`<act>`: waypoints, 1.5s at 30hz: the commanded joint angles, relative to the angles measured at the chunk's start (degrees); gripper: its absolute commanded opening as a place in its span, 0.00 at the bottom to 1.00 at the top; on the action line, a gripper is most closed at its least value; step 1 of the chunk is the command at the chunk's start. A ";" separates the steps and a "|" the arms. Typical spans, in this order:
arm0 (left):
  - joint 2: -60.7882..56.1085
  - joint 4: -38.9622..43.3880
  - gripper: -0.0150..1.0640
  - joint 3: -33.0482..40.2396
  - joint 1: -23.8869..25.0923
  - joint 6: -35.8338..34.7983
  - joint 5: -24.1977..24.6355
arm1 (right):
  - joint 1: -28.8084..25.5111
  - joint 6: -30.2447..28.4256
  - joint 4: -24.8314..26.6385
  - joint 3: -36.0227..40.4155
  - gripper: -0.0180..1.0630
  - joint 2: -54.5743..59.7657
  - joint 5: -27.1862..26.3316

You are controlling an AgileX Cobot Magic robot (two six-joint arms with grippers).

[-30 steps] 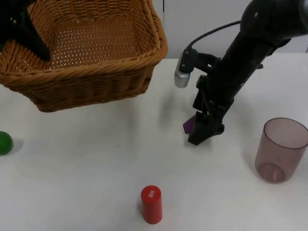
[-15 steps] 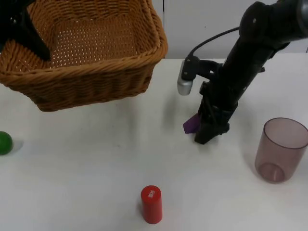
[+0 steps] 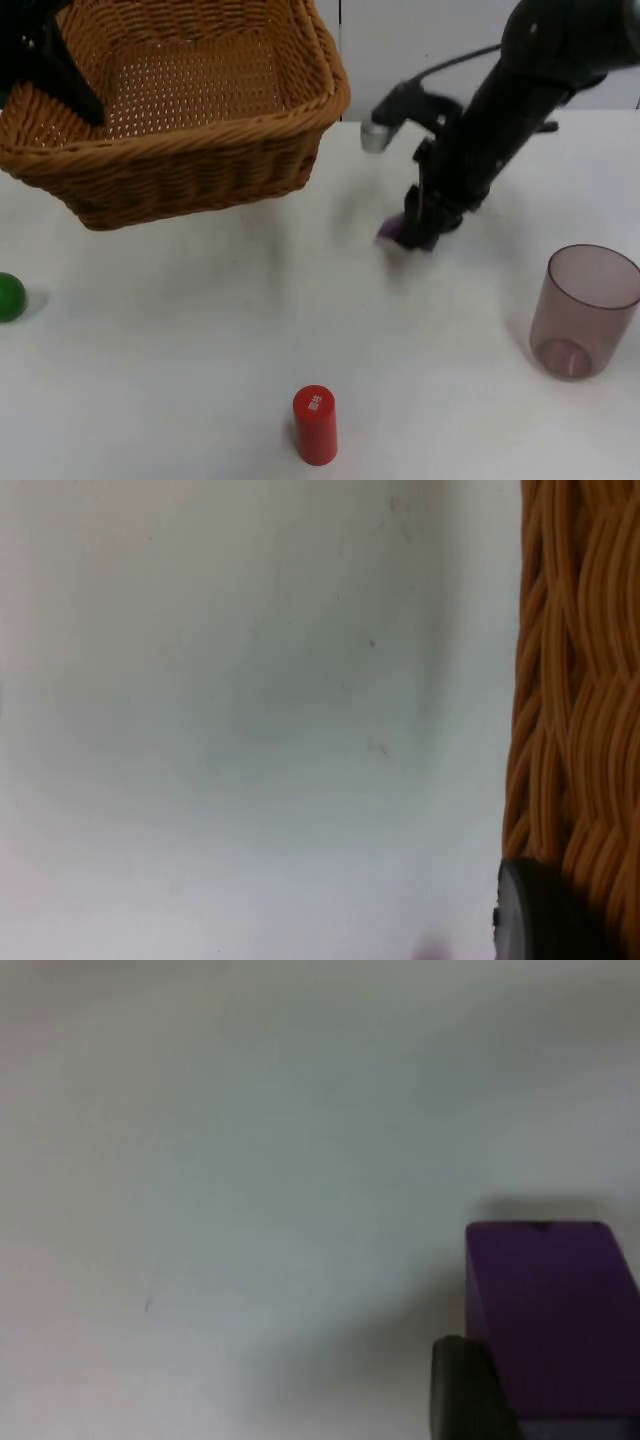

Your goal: Pick up the basket with the left hand and place the triangular block into the basket with the right hand.

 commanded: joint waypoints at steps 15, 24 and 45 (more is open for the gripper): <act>-0.76 -1.00 0.01 -0.05 -5.01 -0.60 1.05 | -0.63 31.33 -12.66 -0.13 0.02 -28.73 7.31; -0.76 -0.87 0.01 -0.05 -14.40 -2.50 -3.93 | 1.77 37.46 -11.27 -0.13 0.02 -39.26 15.56; -0.76 3.47 0.01 -0.05 -17.91 -8.56 -4.30 | 13.90 43.29 -14.37 0.11 0.02 -28.74 11.08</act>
